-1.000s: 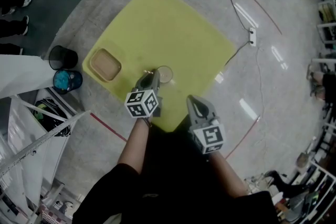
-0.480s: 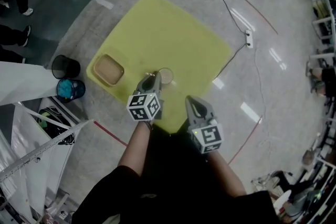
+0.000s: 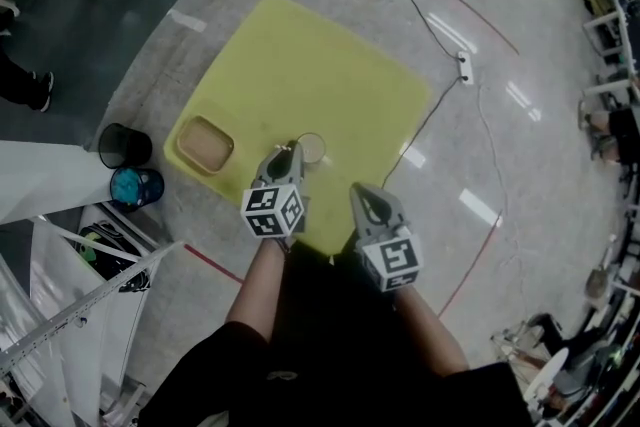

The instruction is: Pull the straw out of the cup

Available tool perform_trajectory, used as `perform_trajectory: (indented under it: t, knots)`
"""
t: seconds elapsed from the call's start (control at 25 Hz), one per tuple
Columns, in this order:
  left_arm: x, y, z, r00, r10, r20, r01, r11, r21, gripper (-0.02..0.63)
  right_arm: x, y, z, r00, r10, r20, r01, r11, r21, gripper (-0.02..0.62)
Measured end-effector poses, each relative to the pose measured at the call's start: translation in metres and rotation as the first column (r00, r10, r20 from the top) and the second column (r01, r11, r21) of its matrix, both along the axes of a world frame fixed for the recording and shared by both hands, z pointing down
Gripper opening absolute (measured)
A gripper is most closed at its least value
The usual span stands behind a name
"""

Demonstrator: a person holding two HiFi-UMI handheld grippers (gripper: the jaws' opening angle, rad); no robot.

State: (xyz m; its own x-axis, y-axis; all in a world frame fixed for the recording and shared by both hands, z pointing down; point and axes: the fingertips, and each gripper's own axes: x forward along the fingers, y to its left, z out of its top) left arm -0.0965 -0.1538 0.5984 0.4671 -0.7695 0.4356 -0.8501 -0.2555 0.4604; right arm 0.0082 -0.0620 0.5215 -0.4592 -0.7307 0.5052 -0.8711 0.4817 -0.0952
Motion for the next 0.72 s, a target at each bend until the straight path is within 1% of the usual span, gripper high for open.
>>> perform_trajectory:
  t: [0.2, 0.44, 0.72]
  knots:
    - [0.007, -0.002, -0.004, 0.999, 0.000, 0.044, -0.001, 1.000, 0.015, 0.063, 0.010, -0.004, 0.001, 1.000, -0.011, 0.003, 0.011, 1.000, -0.005, 0.017]
    - [0.010, -0.002, -0.015, 0.996, -0.040, 0.084, 0.038, 0.999, 0.029, 0.063, 0.015, -0.013, -0.004, 0.997, -0.072, 0.025, 0.072, 0.997, 0.007, 0.017]
    - [0.017, 0.003, -0.036, 0.987, -0.059, 0.149, 0.049, 0.997, 0.066, 0.063, 0.014, -0.024, -0.018, 0.988, -0.145, 0.050, 0.143, 0.989, 0.038, 0.017]
